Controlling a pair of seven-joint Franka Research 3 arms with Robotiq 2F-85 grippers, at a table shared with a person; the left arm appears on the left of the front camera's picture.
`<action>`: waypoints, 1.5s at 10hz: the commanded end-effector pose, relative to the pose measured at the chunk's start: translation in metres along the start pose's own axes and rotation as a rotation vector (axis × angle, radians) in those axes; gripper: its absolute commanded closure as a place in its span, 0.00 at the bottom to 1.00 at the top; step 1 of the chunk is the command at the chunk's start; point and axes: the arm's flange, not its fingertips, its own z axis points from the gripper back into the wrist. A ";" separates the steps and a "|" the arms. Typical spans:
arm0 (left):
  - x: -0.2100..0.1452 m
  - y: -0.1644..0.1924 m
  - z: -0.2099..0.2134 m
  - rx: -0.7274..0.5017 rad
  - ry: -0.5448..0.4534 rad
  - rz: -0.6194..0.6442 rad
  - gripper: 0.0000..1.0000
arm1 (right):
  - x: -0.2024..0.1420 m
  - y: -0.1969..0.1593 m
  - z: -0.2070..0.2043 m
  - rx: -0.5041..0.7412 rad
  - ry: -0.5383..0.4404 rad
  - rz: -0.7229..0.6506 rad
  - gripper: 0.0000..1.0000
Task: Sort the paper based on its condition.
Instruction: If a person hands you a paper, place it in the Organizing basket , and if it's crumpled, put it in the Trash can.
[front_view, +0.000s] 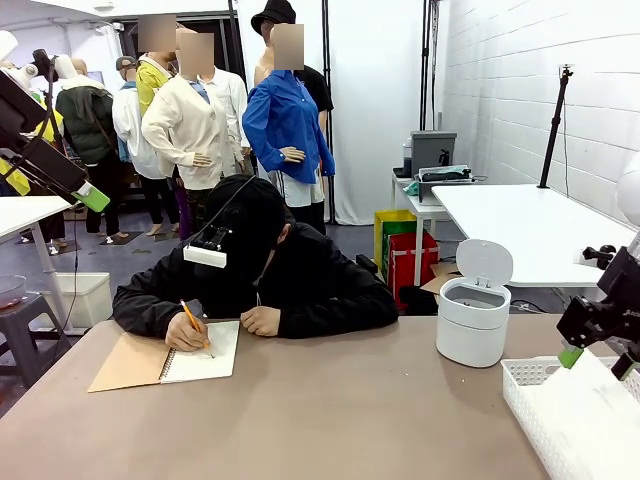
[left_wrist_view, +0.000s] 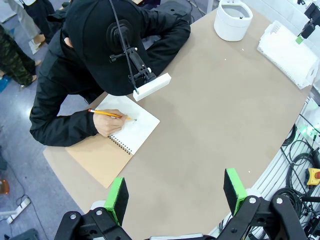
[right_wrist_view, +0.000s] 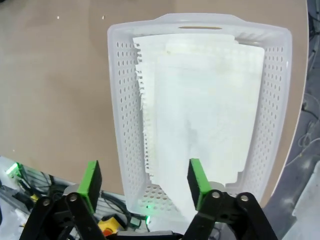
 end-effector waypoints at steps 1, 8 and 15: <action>0.000 0.001 0.000 0.002 -0.005 0.000 0.00 | -0.107 -0.008 -0.081 -0.070 -0.031 0.062 0.00; 0.000 0.001 0.000 0.002 -0.005 0.000 0.00 | -0.077 0.012 -0.030 0.074 -0.104 0.312 0.00; 0.000 0.001 0.000 0.002 -0.005 0.000 0.00 | -0.017 0.036 0.041 0.069 -0.126 0.362 0.00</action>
